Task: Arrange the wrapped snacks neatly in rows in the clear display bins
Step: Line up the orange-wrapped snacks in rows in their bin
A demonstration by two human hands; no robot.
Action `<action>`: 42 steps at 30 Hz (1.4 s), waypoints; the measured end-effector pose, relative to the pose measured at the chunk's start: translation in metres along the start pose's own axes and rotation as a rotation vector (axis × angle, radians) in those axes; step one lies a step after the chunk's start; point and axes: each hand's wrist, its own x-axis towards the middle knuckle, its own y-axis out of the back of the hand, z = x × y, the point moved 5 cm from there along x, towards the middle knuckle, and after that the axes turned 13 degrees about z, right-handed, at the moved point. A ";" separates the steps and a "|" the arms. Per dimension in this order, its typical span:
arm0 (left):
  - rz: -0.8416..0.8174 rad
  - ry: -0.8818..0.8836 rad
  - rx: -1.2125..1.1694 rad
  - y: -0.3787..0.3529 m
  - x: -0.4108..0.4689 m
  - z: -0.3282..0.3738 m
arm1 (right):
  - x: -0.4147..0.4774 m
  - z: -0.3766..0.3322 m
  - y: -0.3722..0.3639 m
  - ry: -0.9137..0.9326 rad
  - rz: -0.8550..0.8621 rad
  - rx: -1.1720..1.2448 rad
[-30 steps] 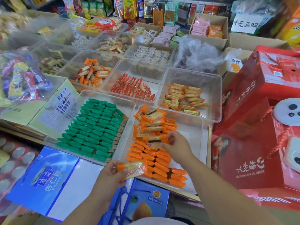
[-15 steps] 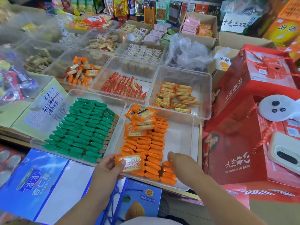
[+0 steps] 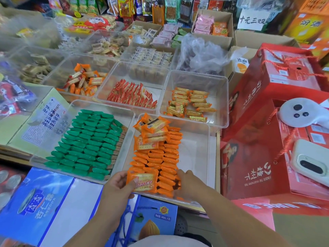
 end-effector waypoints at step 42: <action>-0.719 -0.946 1.114 -0.192 -0.019 0.032 | -0.054 0.075 0.001 0.201 0.645 -0.005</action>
